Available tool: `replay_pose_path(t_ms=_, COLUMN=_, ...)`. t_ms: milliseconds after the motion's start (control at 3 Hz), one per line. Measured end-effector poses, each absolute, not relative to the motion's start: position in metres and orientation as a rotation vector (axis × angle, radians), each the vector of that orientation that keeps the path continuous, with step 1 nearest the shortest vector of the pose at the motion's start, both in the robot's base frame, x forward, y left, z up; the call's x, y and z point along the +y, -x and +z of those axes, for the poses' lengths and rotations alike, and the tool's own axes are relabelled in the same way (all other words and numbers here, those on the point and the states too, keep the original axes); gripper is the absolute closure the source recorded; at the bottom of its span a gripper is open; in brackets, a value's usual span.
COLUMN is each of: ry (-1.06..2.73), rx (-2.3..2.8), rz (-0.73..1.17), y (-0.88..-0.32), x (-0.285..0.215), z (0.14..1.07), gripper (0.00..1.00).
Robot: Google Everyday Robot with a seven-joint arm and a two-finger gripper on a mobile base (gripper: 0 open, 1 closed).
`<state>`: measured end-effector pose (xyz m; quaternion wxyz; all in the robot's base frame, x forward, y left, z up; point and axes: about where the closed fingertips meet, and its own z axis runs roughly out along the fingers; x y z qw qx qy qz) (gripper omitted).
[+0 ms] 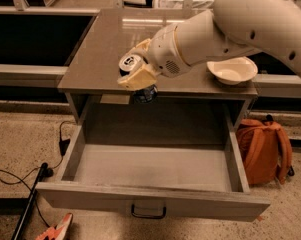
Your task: Place pepsi can into top drawer
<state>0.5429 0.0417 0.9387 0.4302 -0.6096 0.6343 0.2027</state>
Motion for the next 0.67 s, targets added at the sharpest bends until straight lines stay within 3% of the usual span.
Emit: replay_pose_path(t_ms=667, ry=1.489, rx=1.586, rz=0.59, y=-0.497, x=0.033, z=0.873, gripper=1.0)
